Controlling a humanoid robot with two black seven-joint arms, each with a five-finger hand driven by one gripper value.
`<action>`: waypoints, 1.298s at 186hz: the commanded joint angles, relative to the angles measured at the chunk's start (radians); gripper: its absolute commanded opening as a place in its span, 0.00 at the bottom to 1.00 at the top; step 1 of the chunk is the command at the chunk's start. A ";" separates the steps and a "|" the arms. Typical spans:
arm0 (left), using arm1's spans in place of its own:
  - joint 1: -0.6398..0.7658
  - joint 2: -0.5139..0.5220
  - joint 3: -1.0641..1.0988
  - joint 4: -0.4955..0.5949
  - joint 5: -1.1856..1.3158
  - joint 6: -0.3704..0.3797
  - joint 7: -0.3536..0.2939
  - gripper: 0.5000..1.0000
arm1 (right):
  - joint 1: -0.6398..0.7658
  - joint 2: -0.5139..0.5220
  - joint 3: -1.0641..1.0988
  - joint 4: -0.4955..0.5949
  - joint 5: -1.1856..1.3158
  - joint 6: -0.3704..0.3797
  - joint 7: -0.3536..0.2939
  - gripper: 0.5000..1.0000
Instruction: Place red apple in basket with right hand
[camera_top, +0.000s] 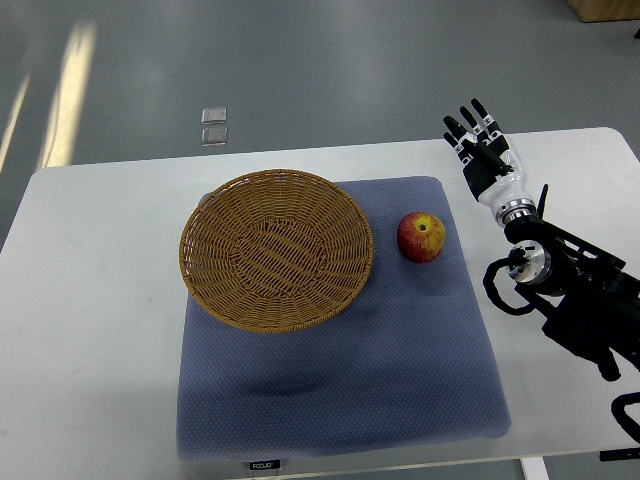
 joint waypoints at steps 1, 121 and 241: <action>0.000 0.000 0.000 0.000 0.000 0.000 0.000 1.00 | 0.000 0.000 0.000 0.000 0.000 0.000 0.000 0.84; 0.002 0.000 0.004 -0.005 0.000 0.000 -0.006 1.00 | 0.000 -0.003 0.000 -0.002 0.000 0.001 0.000 0.84; 0.002 0.000 0.004 -0.005 0.002 0.000 -0.008 1.00 | -0.006 -0.014 0.000 0.013 0.002 0.005 0.000 0.84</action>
